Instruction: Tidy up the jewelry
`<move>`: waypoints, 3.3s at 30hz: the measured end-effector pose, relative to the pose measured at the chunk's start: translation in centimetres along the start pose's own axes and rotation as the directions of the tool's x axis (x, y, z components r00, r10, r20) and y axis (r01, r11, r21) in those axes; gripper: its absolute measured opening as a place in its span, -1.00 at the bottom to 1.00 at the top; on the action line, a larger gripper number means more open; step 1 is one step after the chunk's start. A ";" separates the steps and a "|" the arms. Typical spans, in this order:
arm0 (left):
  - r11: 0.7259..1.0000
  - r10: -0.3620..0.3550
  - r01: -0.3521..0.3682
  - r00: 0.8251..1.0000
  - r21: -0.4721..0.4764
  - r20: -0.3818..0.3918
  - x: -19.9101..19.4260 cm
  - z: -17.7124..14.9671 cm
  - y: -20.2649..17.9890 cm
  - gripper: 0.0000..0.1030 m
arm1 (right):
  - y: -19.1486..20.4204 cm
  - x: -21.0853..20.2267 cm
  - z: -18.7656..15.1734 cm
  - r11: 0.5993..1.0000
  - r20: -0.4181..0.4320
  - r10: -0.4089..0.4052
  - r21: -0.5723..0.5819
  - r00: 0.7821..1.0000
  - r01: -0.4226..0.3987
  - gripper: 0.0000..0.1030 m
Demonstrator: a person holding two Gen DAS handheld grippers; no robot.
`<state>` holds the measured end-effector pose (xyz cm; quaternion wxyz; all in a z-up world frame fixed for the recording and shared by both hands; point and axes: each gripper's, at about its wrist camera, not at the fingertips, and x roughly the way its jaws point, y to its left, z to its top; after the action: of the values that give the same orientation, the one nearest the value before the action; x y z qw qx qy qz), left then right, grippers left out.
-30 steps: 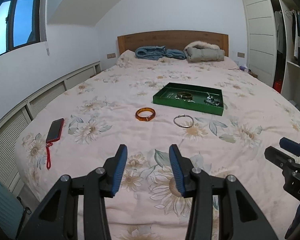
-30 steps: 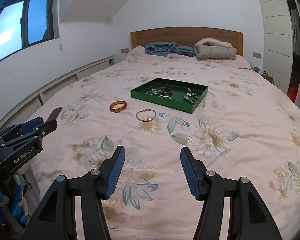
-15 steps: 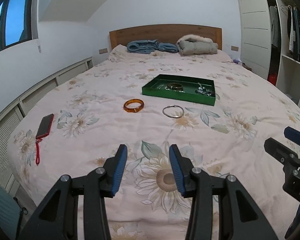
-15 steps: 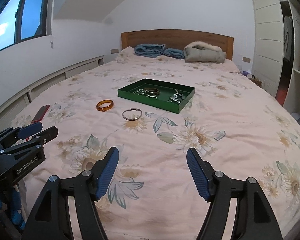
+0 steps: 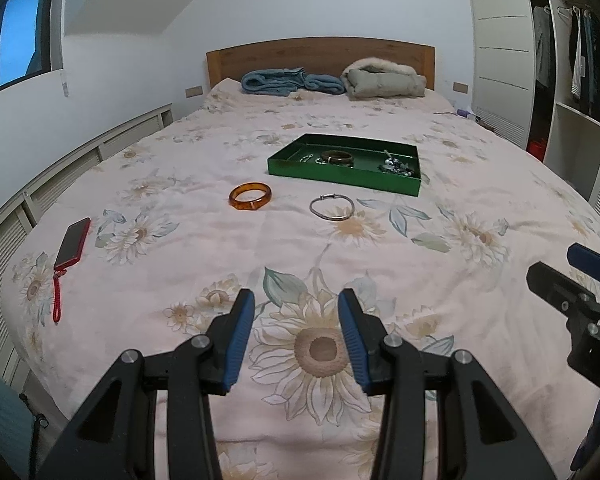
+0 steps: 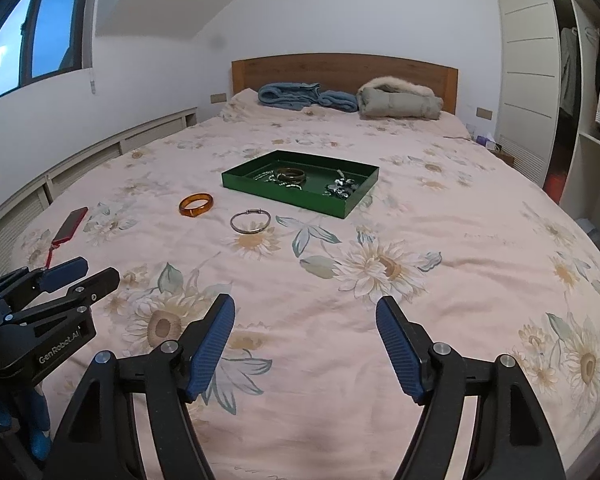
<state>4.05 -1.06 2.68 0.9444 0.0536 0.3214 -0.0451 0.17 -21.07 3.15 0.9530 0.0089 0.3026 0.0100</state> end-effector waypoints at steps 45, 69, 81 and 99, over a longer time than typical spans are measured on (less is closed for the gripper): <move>0.998 -0.040 0.037 0.997 -0.042 -0.059 1.1 -0.6 2.3 -0.18 | 1.8 1.1 0.1 0.992 -0.060 -0.093 -0.086 0.994 0.087 0.45; 0.994 -0.019 0.007 0.993 -0.106 -0.114 4.5 -0.3 5.4 -0.18 | 3.5 4.3 0.5 0.990 -0.122 -0.052 -0.134 0.991 0.035 0.45; 0.990 -0.011 -0.012 0.988 -0.144 -0.155 7.2 -0.3 6.9 -0.18 | 4.0 6.7 0.9 0.989 -0.162 -0.041 -0.144 0.986 0.017 0.45; 0.983 0.007 -0.035 0.987 -0.179 -0.158 13.5 4.9 10.8 -0.18 | 2.6 12.2 4.7 0.989 -0.173 0.129 -0.051 0.976 -0.139 0.43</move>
<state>18.97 8.32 -0.95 0.9175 -0.0259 0.3969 -0.0012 12.75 -18.23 0.02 0.9208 -0.0014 0.3808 0.0844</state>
